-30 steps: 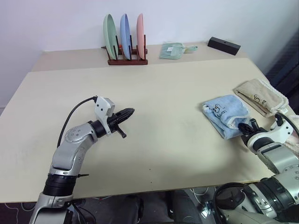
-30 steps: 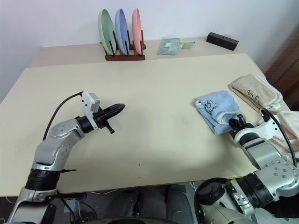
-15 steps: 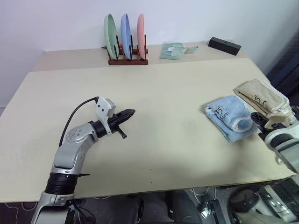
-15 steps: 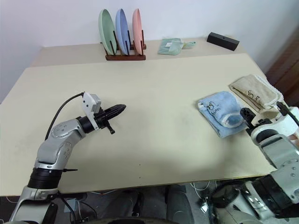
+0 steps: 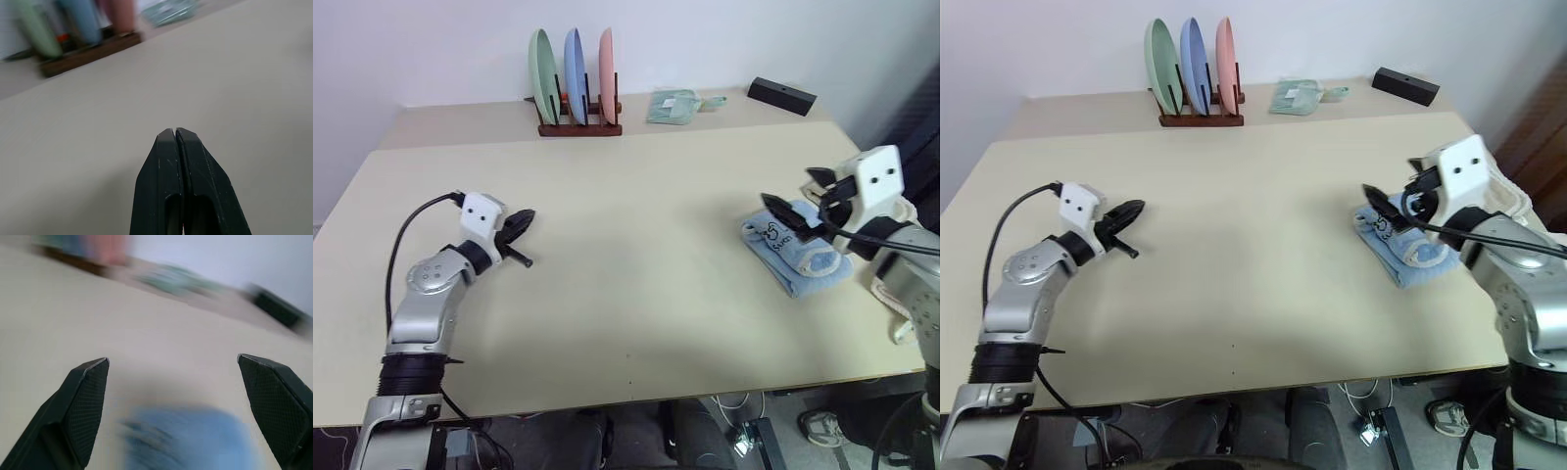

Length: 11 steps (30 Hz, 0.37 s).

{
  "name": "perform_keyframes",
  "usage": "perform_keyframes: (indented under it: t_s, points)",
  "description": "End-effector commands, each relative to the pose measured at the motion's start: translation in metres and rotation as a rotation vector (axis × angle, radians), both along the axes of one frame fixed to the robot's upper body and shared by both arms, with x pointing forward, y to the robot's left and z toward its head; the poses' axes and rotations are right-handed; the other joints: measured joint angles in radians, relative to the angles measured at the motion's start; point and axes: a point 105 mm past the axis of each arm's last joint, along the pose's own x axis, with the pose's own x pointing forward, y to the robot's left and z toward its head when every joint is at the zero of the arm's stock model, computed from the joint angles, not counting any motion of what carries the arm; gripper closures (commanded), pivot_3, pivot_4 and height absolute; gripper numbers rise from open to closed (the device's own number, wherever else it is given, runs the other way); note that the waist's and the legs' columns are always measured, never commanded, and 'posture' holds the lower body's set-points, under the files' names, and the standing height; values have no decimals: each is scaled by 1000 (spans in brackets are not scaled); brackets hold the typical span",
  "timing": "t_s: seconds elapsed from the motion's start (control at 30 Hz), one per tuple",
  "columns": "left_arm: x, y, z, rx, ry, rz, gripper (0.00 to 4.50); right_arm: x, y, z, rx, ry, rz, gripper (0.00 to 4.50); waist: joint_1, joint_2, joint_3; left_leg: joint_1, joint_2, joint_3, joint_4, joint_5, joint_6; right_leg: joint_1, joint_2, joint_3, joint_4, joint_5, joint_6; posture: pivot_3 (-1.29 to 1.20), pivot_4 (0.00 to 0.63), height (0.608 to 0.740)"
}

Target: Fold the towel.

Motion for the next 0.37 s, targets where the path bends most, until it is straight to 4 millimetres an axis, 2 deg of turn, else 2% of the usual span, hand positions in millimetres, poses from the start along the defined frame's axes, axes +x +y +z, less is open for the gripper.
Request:
perform_keyframes:
  t_s: [0.03,0.17,0.37]
  points:
    - [-14,21,13,26,-58,64,4500,8,28,-4,-43,-30,182,226,2,0,0,0,0,0,0,0,0,0,0,0,0,0,0,0,150,733]
    - [-32,27,9,38,-50,100,4500,18,44,-20,-33,11,292,226,1,-1,0,0,0,0,0,0,1,0,0,0,0,0,0,0,150,733]
    - [-48,24,-1,37,-33,138,4500,28,50,-35,-46,39,348,226,20,-1,0,0,-1,-1,1,0,0,0,-1,0,0,0,0,0,150,733]
